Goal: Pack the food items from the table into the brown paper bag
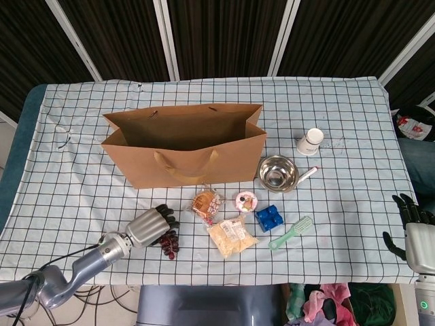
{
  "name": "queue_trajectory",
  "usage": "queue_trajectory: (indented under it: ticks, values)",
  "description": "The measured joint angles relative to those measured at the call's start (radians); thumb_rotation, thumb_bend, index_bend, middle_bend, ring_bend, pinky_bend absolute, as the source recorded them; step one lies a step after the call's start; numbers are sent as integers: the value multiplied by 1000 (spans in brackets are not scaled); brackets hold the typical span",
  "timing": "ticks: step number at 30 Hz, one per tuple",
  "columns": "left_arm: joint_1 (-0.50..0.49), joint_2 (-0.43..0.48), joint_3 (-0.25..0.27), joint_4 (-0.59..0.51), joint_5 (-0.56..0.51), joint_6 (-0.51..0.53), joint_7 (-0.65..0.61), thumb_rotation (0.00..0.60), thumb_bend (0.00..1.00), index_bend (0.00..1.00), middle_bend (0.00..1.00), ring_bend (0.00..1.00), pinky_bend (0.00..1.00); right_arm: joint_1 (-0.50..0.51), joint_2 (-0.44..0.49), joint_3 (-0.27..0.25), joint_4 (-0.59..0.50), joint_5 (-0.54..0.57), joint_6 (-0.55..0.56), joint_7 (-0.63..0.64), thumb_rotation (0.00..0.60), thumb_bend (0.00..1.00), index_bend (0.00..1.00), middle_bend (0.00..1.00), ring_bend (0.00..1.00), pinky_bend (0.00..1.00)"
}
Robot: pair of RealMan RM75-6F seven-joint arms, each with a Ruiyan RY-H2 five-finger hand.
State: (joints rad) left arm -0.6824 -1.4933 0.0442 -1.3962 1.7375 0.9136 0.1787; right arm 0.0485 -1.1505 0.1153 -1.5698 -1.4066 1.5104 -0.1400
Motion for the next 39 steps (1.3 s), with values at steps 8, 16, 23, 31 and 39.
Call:
queue_trajectory:
  ticks: [8, 16, 23, 31, 39]
  values:
    - [-6, 4, 0, 1, 3, 43, -16, 600, 481, 544, 622, 422, 485, 0, 5, -2, -4, 4, -7, 3, 600, 267, 122, 107, 201, 240]
    - [2, 60, -17, -51, -3, 118, -26, 600, 481, 554, 631, 430, 509, 1, 8, -4, -12, 4, -12, 0, 600, 268, 122, 107, 201, 240]
    - [12, 150, -33, -153, 9, 178, 3, 600, 481, 554, 630, 430, 520, 0, 11, -3, -16, 8, -11, 0, 600, 267, 122, 107, 201, 240]
    - [34, 327, -75, -363, 37, 288, 55, 600, 481, 555, 625, 430, 519, -2, 13, -1, -18, 13, -8, 0, 600, 267, 121, 107, 201, 240]
    - [6, 575, -261, -610, -104, 346, 90, 600, 481, 549, 610, 429, 526, -1, 10, 1, -14, 20, -10, -3, 600, 268, 121, 107, 201, 240]
